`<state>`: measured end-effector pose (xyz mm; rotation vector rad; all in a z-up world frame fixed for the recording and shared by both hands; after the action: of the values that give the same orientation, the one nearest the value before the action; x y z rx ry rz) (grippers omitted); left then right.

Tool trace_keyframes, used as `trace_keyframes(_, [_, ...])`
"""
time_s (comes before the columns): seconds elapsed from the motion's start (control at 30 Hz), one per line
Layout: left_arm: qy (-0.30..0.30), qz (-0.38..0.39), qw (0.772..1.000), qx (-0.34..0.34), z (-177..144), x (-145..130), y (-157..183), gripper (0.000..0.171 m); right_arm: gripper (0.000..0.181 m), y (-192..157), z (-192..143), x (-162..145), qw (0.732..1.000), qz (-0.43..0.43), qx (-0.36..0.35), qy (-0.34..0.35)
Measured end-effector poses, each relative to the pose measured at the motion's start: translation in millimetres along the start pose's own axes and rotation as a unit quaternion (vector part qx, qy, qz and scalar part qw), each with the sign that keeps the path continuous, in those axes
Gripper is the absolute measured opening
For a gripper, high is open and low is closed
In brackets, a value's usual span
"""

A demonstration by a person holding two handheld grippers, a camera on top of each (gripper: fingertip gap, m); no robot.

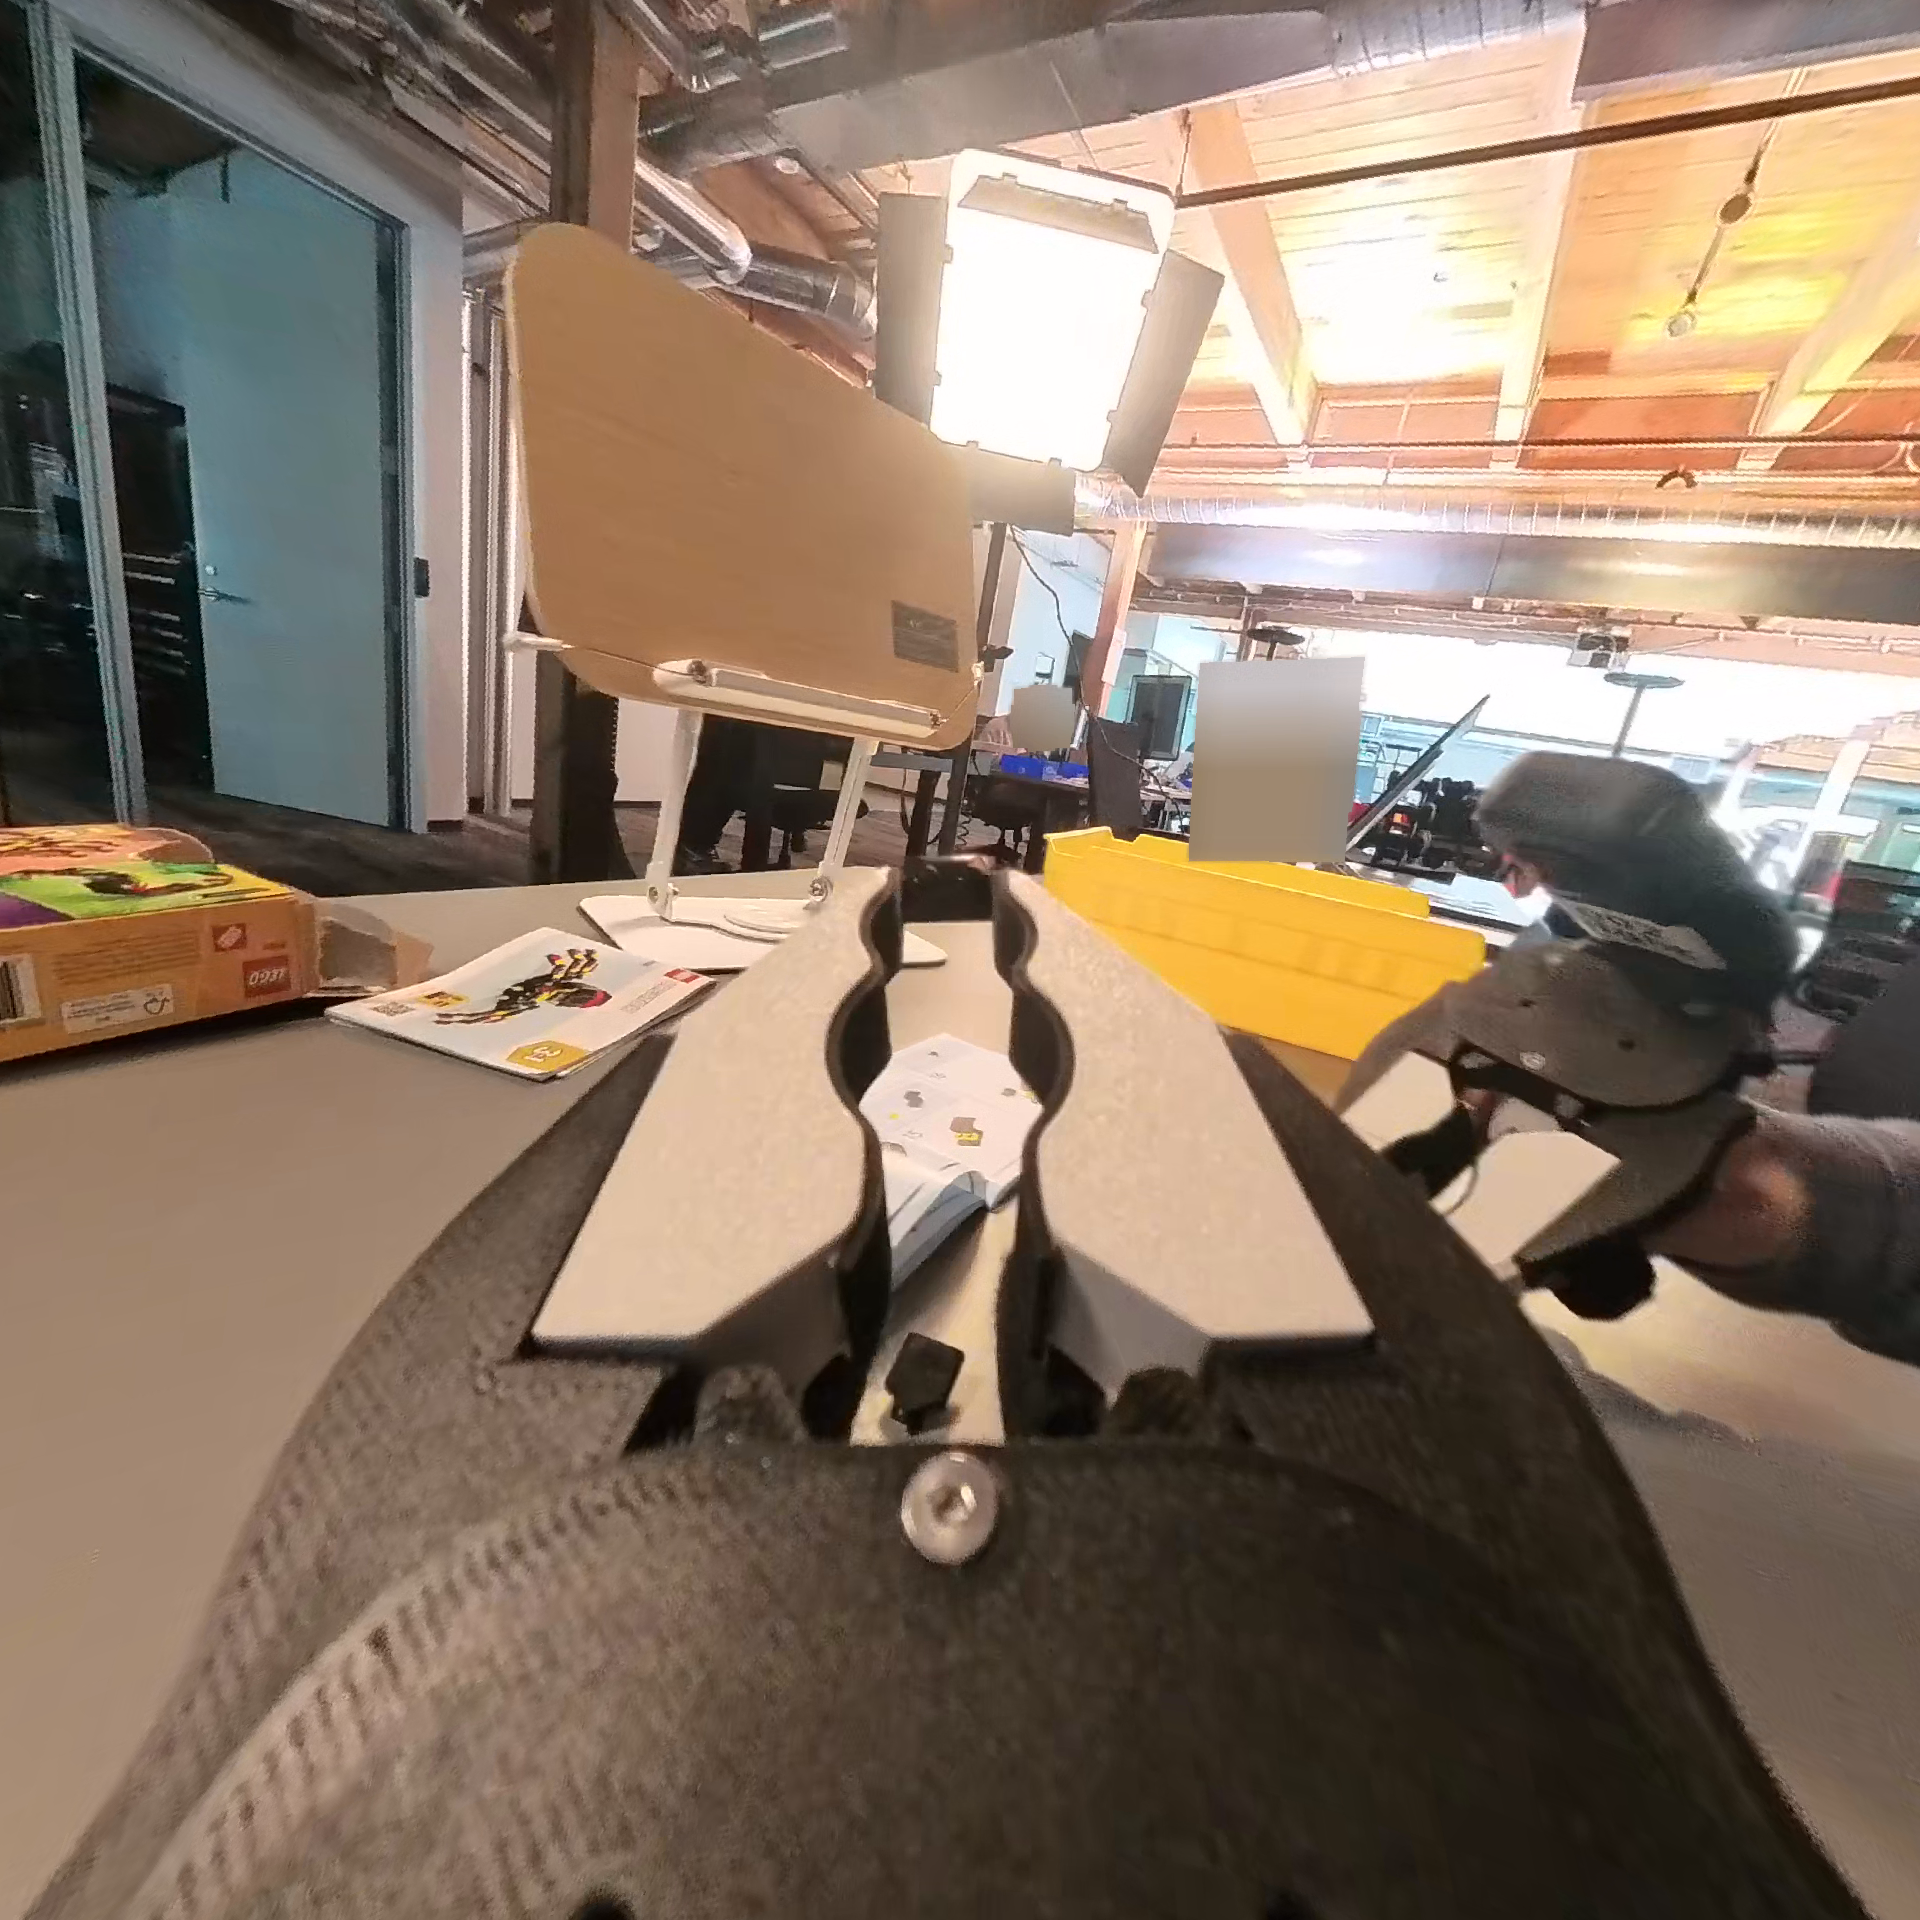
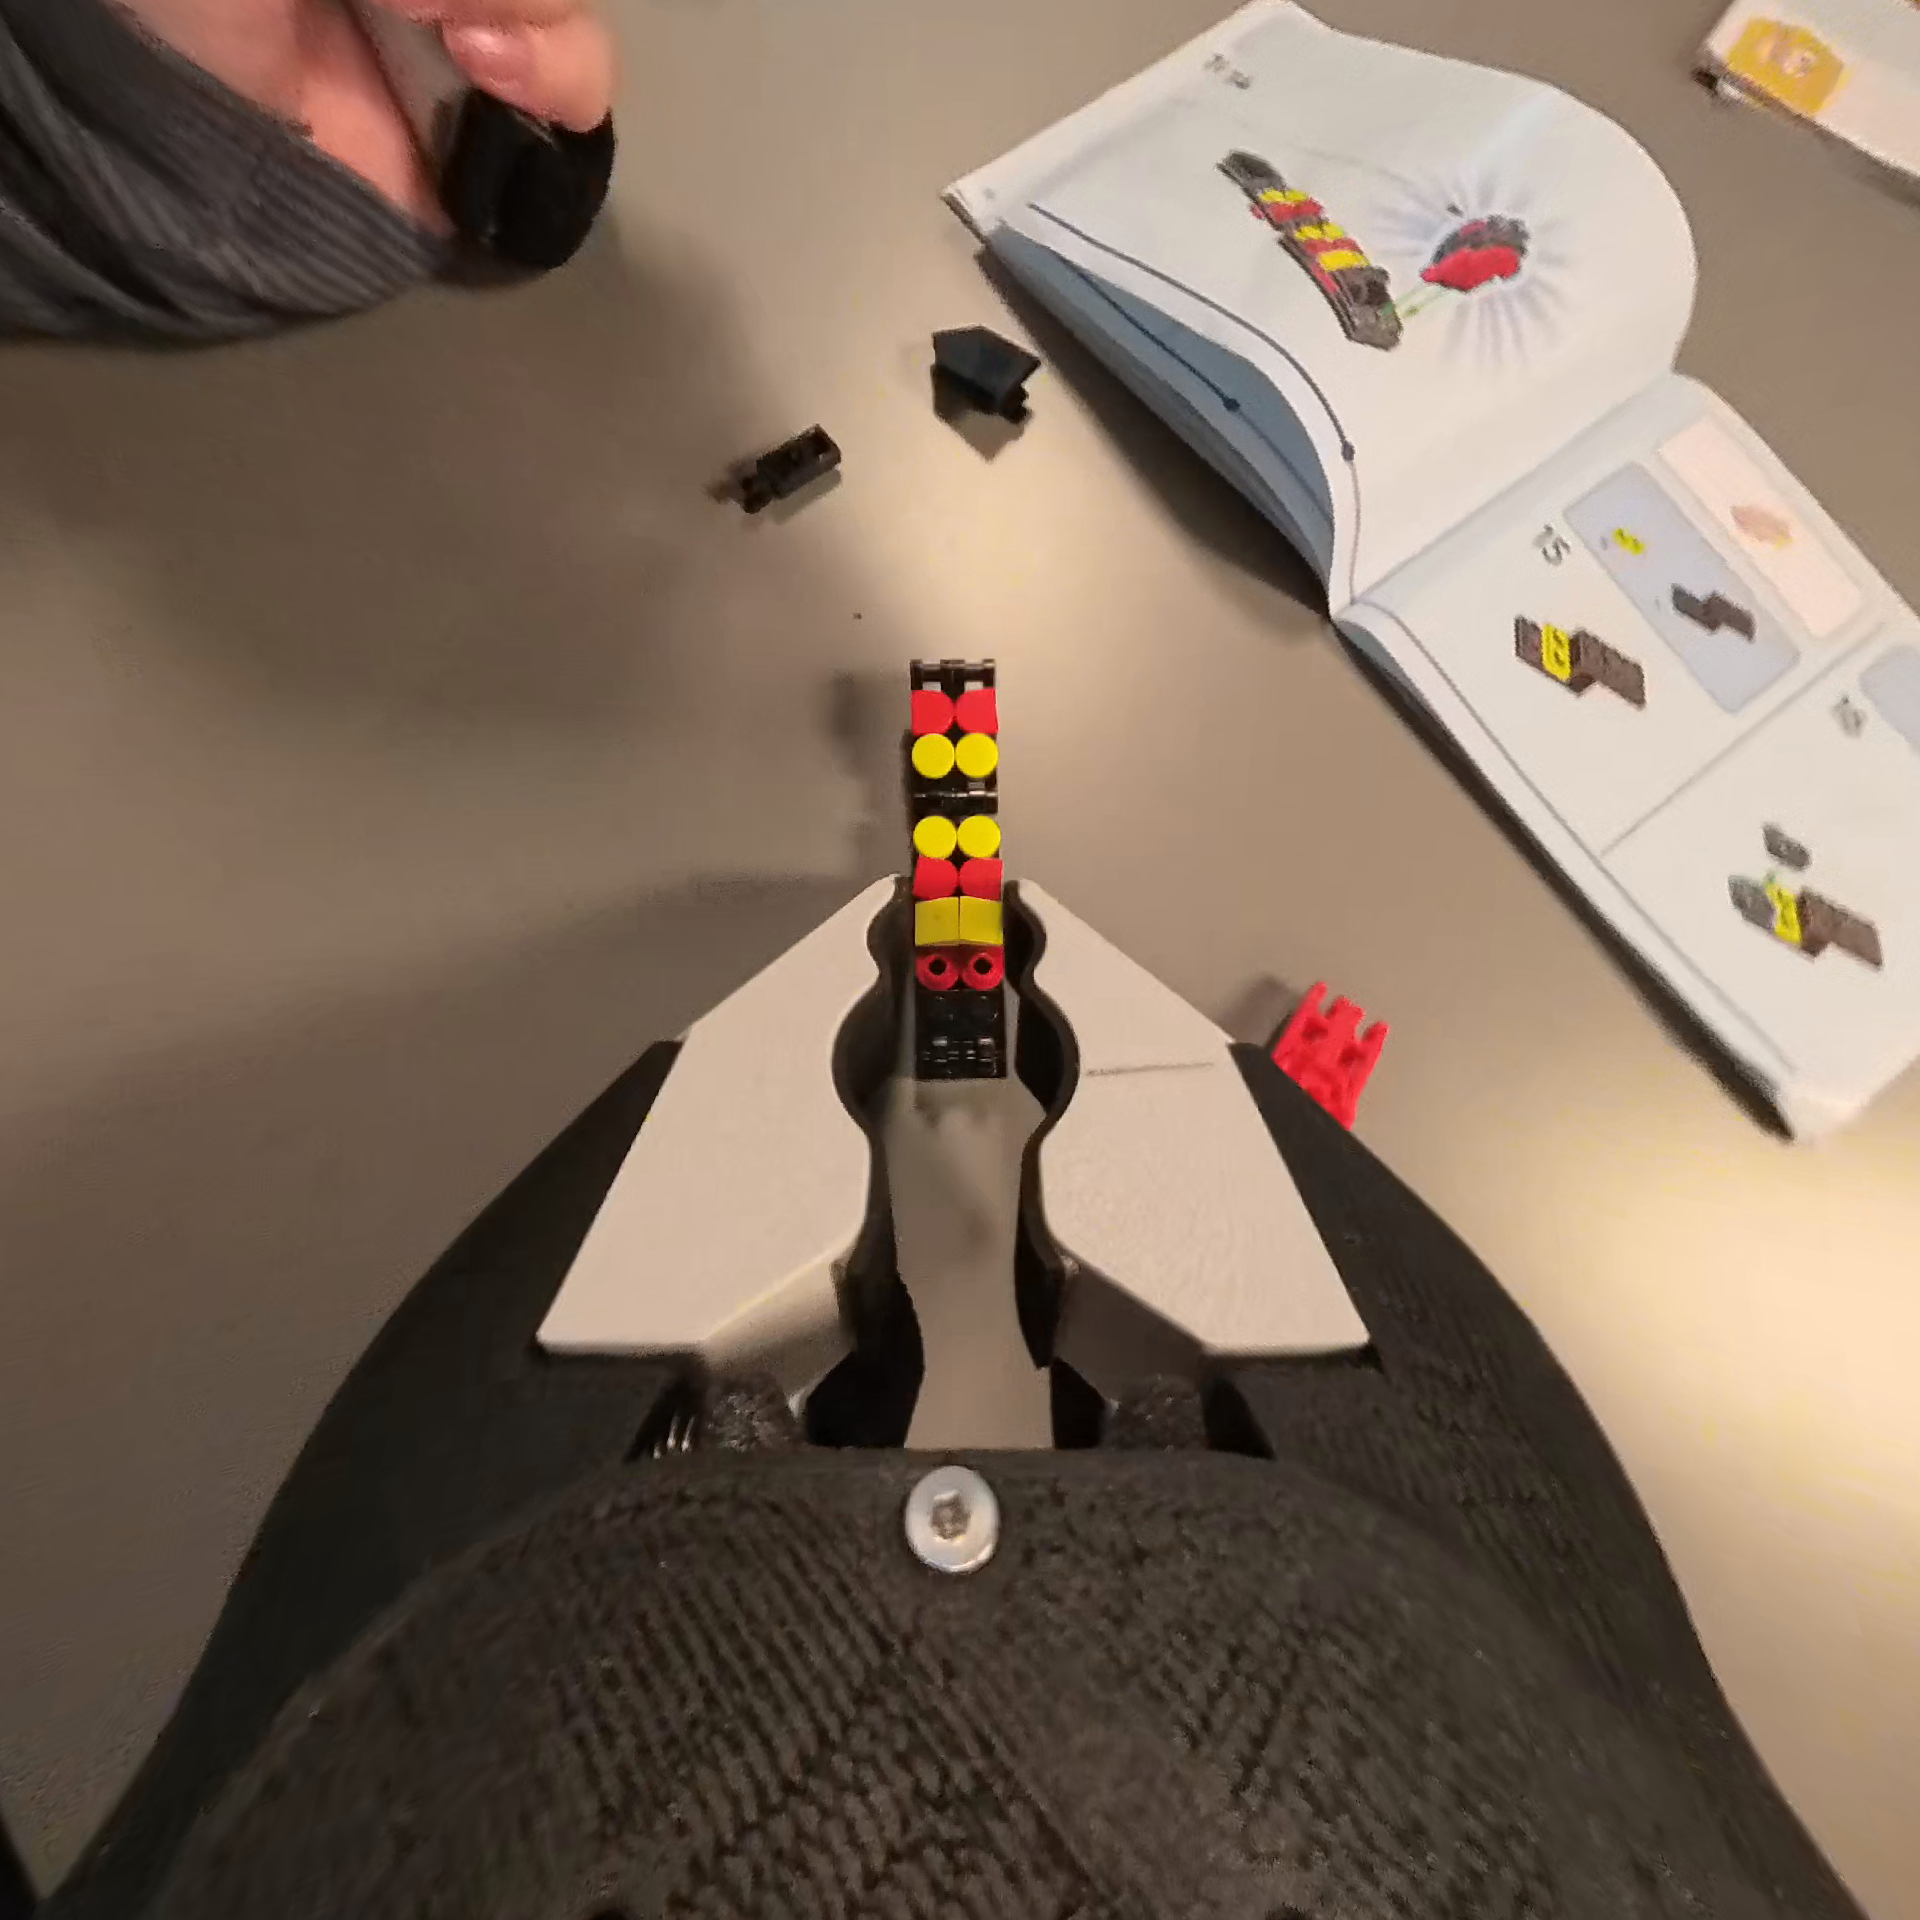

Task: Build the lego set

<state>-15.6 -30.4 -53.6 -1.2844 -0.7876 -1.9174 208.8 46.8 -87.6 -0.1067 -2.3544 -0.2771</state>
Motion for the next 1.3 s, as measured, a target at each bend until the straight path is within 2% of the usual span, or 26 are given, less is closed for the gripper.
trace_keyframes(0.07, [-0.006,0.007,1.000,-0.009,1.1,-0.3,2.5,0.016,0.015,3.5,5.8,4.0,0.998,-0.042,0.044,0.017])
trace_keyframes(0.13, [-0.019,0.016,0.999,-0.033,3.2,-1.1,7.2,0.016,0.030,8.5,8.2,5.0,0.993,-0.082,0.071,0.042])
trace_keyframes(0.2, [-0.043,0.031,0.996,-0.068,7.1,-2.9,13.6,0.016,0.044,16.0,2.3,4.9,0.988,-0.101,0.067,0.093])
trace_keyframes(0.23, [-0.058,0.044,0.993,-0.093,9.7,-4.6,17.7,0.016,0.045,18.6,-3.8,4.9,0.984,-0.101,0.067,0.133])
trace_keyframes(0.33, [-0.129,0.075,0.972,-0.183,23.4,-15.6,31.7,0.016,0.043,22.2,-23.1,4.1,0.964,-0.096,0.081,0.236])
trace_keyframes(0.43, [-0.193,0.103,0.934,-0.284,37.9,-28.2,48.1,0.016,0.040,25.2,-33.1,2.7,0.953,-0.098,0.115,0.262])
trace_keyframes(0.53, [-0.253,0.120,0.903,-0.325,50.6,-38.9,53.7,0.016,0.036,33.6,-30.6,-6.6,0.957,-0.079,0.144,0.237])
trace_keyframes(0.63, [-0.305,0.096,0.878,-0.356,59.9,-45.7,51.8,0.016,0.039,35.8,-17.4,-18.9,0.970,-0.063,0.165,0.164])
trace_keyframes(0.87, [-0.390,0.057,0.836,-0.382,74.1,-59.0,47.7,0.016,0.037,26.0,-3.5,-20.4,0.987,-0.066,0.130,0.073])
trace_keyframes(1.3, [-0.482,0.062,0.790,-0.375,85.8,-77.3,46.2,0.016,0.015,25.5,-1.4,-19.2,0.989,-0.061,0.115,0.071])
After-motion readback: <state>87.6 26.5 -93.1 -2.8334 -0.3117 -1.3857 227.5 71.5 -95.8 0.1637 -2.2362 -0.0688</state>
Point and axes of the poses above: each gripper's, where its closed fingertips meet, z out along the fingers, x out of its top, y = z × x across the jaws, the point moved 10 cm from there along -z, back along the fingers, and after that the axes turned 11 degrees about -x, right-handed, at the moved point
